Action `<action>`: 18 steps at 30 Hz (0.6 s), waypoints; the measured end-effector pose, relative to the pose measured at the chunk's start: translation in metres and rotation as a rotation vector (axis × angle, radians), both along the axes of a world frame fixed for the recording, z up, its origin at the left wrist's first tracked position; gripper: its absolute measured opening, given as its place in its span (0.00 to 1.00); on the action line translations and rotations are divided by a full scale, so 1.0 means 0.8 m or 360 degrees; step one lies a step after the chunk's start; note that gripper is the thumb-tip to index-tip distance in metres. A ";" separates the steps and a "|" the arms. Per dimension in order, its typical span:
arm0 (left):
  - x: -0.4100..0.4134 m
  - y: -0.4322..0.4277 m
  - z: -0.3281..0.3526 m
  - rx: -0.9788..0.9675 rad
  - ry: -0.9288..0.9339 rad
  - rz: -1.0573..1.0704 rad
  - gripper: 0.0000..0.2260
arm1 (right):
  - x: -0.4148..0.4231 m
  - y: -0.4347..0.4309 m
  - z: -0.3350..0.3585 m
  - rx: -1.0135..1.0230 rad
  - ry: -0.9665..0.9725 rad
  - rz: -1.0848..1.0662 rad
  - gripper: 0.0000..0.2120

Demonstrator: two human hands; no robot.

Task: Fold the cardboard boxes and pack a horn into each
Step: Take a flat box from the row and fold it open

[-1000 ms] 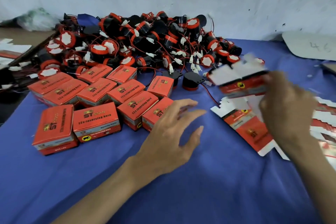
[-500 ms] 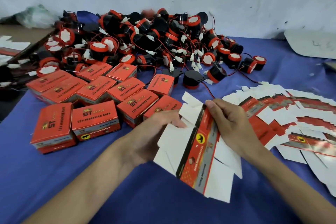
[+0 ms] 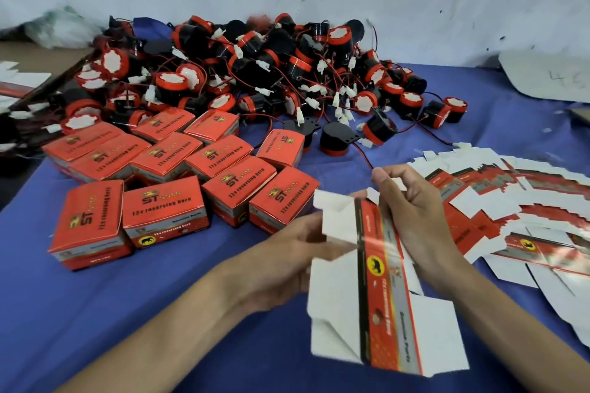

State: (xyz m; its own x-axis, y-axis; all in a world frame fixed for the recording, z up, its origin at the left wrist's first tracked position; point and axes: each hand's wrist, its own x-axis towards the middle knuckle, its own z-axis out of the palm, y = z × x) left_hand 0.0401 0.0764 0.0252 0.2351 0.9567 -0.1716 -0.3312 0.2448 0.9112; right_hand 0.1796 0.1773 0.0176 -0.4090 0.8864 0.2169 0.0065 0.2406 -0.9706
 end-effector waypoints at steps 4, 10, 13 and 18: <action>-0.007 -0.001 -0.010 0.0257 0.0494 -0.0118 0.13 | -0.003 0.001 -0.004 0.0686 -0.0193 0.0038 0.07; -0.017 0.007 -0.009 0.0345 0.0810 -0.0027 0.07 | 0.012 -0.001 0.008 0.1224 -0.0694 0.0672 0.18; -0.023 0.010 -0.011 0.0297 0.0845 -0.0022 0.08 | 0.005 -0.018 0.010 0.1025 -0.0757 0.0818 0.24; -0.021 0.011 -0.001 0.0387 0.0798 0.0170 0.15 | 0.005 -0.021 0.025 0.0699 -0.0713 0.0505 0.27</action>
